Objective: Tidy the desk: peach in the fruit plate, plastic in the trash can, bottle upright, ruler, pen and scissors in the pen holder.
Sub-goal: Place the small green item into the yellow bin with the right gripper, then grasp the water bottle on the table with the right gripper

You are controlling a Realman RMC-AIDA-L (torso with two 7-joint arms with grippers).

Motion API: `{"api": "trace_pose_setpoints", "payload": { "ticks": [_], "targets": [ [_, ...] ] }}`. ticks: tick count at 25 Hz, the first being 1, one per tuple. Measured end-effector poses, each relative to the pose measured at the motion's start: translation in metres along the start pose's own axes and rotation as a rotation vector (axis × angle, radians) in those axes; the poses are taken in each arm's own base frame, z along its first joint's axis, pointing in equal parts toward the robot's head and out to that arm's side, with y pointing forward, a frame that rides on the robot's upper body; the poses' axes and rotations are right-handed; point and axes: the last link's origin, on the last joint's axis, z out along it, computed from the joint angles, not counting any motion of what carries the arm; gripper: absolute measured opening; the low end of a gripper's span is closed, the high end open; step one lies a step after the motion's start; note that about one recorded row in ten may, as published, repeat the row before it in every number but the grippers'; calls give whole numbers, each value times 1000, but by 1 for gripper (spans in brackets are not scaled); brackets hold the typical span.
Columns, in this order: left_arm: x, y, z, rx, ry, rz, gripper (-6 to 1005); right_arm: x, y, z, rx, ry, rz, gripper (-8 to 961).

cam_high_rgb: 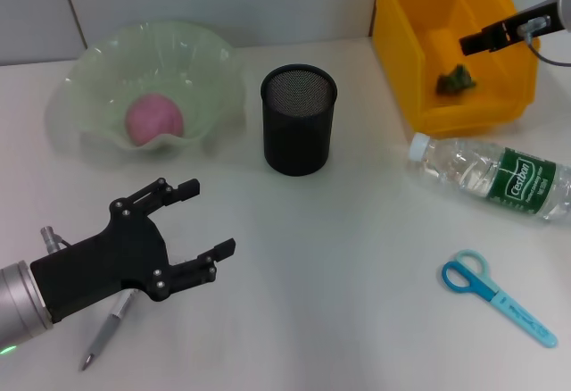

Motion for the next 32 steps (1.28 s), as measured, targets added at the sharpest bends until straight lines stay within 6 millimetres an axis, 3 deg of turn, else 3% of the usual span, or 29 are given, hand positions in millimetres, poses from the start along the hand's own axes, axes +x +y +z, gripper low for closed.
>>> {"api": "trace_pose_setpoints", "payload": {
  "ticks": [1, 5, 9, 15, 18, 24, 32],
  "targets": [
    [0, 0, 0, 0, 0, 0, 813, 0, 0, 0, 0, -1, -2, 485],
    [0, 0, -1, 3, 0, 0, 813, -3, 0, -2, 6, -14, -8, 649],
    [-1, -1, -2, 9, -2, -3, 812, -7, 4, -22, -24, -6, -13, 852],
    [-1, 0, -4, 13, -4, -8, 811, 4, 26, -64, -160, 156, -77, 849],
    [-1, -1, -4, 13, -4, -6, 811, 15, 34, -75, -217, 243, -124, 848],
    [0, -2, -2, 7, -2, -1, 810, 31, 32, -77, -239, 334, -253, 847],
    [0, -2, -2, 8, -2, -5, 809, 41, 24, -66, -159, 388, -350, 848]
  ]
}}
